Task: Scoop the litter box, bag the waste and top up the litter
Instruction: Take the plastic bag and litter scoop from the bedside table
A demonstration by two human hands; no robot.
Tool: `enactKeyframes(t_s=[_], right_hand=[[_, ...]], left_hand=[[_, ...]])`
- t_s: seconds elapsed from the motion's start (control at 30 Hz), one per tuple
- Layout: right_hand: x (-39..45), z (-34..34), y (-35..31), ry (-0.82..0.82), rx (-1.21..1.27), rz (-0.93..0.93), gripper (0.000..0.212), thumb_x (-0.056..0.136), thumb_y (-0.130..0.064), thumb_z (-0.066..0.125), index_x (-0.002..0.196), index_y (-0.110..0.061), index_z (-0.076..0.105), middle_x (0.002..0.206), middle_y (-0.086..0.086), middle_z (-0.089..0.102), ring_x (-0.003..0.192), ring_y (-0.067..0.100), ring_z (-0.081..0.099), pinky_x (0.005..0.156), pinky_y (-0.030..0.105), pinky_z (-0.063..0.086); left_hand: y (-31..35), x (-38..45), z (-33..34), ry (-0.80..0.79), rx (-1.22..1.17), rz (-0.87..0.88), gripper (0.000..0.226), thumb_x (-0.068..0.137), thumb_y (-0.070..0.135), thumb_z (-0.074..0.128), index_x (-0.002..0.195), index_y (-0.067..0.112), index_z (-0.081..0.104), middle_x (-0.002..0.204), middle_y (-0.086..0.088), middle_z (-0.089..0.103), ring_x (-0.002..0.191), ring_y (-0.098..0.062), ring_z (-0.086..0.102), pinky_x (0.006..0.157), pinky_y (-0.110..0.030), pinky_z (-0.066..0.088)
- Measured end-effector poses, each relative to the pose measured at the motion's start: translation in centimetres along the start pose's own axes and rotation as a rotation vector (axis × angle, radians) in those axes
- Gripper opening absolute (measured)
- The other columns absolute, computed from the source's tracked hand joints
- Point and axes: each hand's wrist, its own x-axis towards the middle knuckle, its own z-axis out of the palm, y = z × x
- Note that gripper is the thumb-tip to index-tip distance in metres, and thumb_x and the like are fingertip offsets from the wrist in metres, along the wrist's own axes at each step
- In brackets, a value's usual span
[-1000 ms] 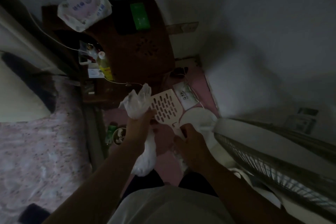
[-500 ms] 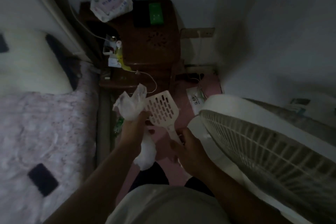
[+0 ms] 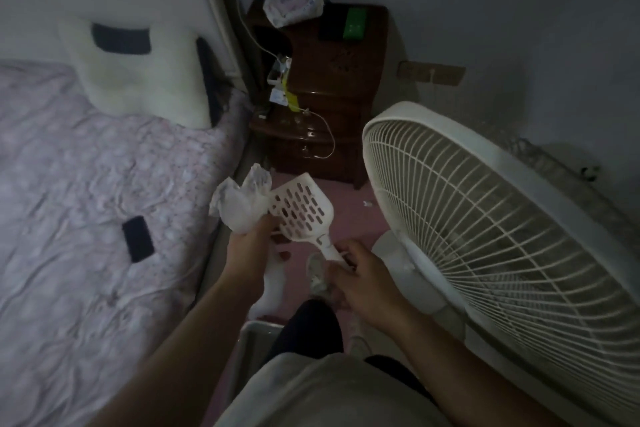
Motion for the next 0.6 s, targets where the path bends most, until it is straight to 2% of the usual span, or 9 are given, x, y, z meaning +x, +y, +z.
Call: enactKeyframes(t_s=[0.1, 0.23, 0.4, 0.5, 0.6], right_hand=[[-0.5, 0.5, 0.1, -0.008, 0.028, 0.003, 0.012, 0.094, -0.029, 0.060, 0.100, -0.039, 0.060, 0.090, -0.003, 0.071, 0.070, 0.016, 0.065, 0.062, 0.038, 0.052], [-0.2, 0.5, 0.3, -0.001, -0.016, 0.024, 0.016, 0.095, -0.023, 0.058, 0.108, -0.033, 0.059, 0.092, -0.002, 0.071, 0.078, 0.025, 0.070, 0.066, 0.041, 0.057], [0.9, 0.0, 0.2, 0.058, -0.089, 0.043, 0.013, 0.095, -0.022, 0.057, 0.106, -0.027, 0.061, 0.087, -0.002, 0.070, 0.069, 0.012, 0.065, 0.059, 0.027, 0.050], [0.8, -0.3, -0.2, 0.063, -0.109, 0.019, 0.009, 0.096, -0.021, 0.056, 0.104, -0.023, 0.061, 0.081, 0.002, 0.069, 0.062, 0.008, 0.059, 0.055, 0.024, 0.046], [0.1, -0.4, -0.1, 0.062, -0.098, 0.026, 0.010, 0.096, -0.022, 0.056, 0.104, -0.025, 0.060, 0.082, 0.000, 0.070, 0.065, 0.012, 0.062, 0.058, 0.027, 0.049]], left_hand=[[-0.2, -0.8, -0.8, 0.022, -0.024, 0.007, 0.019, 0.092, 0.013, 0.061, 0.107, 0.008, 0.072, 0.091, -0.016, 0.076, 0.073, -0.026, 0.070, 0.057, -0.036, 0.054], [-0.9, -0.8, -0.5, 0.009, -0.036, -0.011, 0.017, 0.093, 0.012, 0.058, 0.104, 0.010, 0.071, 0.088, -0.012, 0.076, 0.072, -0.023, 0.070, 0.055, -0.034, 0.054], [-1.4, 0.7, 0.3, -0.040, -0.052, -0.069, 0.018, 0.093, 0.013, 0.058, 0.106, 0.012, 0.070, 0.096, -0.014, 0.075, 0.080, -0.025, 0.070, 0.064, -0.037, 0.054], [-1.3, 1.0, 0.6, -0.052, -0.075, -0.093, 0.018, 0.094, 0.013, 0.058, 0.107, 0.011, 0.070, 0.098, -0.015, 0.074, 0.080, -0.025, 0.070, 0.064, -0.037, 0.053], [-1.3, 0.4, 0.7, -0.072, -0.088, -0.096, 0.016, 0.094, 0.014, 0.059, 0.106, 0.012, 0.070, 0.091, -0.011, 0.075, 0.075, -0.021, 0.071, 0.063, -0.036, 0.053]])
